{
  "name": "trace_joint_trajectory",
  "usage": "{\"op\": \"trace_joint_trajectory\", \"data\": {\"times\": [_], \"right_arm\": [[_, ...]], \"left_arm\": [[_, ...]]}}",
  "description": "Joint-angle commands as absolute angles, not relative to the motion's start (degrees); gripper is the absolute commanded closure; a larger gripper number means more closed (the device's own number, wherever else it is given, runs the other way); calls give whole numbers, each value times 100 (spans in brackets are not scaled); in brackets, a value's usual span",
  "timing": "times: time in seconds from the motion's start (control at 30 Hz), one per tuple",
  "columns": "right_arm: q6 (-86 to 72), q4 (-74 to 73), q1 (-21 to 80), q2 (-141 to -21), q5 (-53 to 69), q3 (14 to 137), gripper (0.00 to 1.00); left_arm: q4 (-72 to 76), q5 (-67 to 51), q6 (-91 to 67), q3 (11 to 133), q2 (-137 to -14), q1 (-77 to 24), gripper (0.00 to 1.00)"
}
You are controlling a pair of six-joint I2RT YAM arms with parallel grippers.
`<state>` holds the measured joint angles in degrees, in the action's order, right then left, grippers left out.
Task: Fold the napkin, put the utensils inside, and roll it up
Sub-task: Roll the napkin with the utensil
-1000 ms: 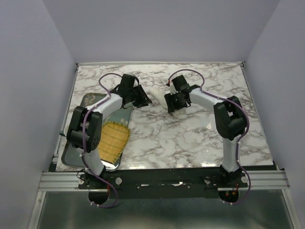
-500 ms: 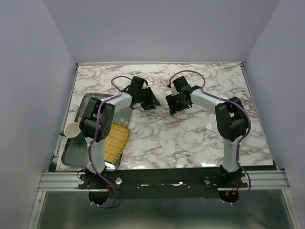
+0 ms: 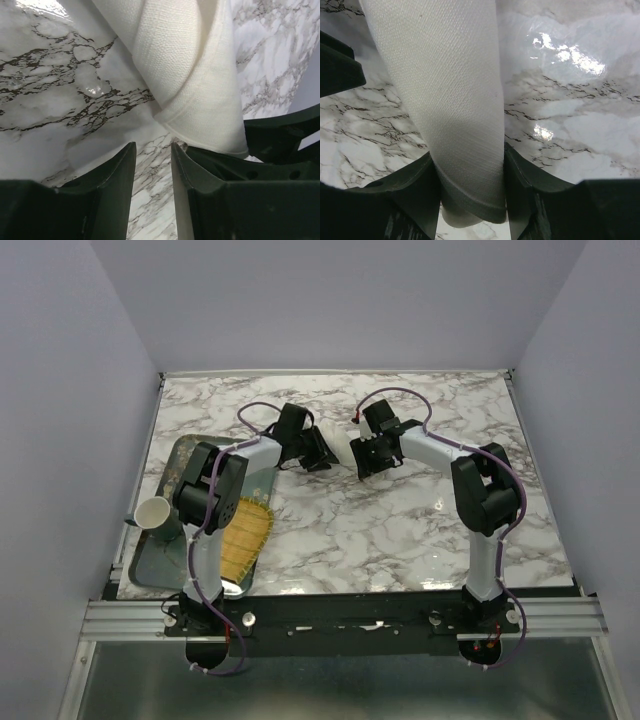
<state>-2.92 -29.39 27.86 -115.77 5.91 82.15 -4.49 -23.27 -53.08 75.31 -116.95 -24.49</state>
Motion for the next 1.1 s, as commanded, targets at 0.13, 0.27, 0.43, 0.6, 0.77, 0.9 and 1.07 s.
{"op": "trace_joint_trajectory", "data": {"times": [0.13, 0.27, 0.43, 0.6, 0.77, 0.9, 1.07], "right_arm": [[-316, -3050, 2795, -11435, 703, 8183, 45], [-308, -3050, 2795, -11408, 712, 8191, 44], [-299, -3076, 2804, -11391, 703, 8226, 43], [-334, -3102, 2804, -11391, 773, 8314, 38], [-404, -3120, 2812, -11417, 870, 8420, 38], [-422, -3138, 2812, -11478, 888, 8499, 38], [-457, -3164, 2804, -11601, 853, 8552, 42]], "left_arm": [[-745, -1847, -5309, 7997, -12102, -2601, 59], [-914, -1670, -5212, 8209, -12217, -2689, 59], [-1245, -1398, -5195, 8165, -12181, -2725, 59], [-1942, -1265, -5282, 8481, -12410, -2777, 62], [-2179, -1222, -5317, 8551, -12612, -2839, 62], [-2338, -1178, -5352, 8526, -12647, -2874, 62], [-2259, -1230, -5335, 8245, -12464, -2900, 61]]}}
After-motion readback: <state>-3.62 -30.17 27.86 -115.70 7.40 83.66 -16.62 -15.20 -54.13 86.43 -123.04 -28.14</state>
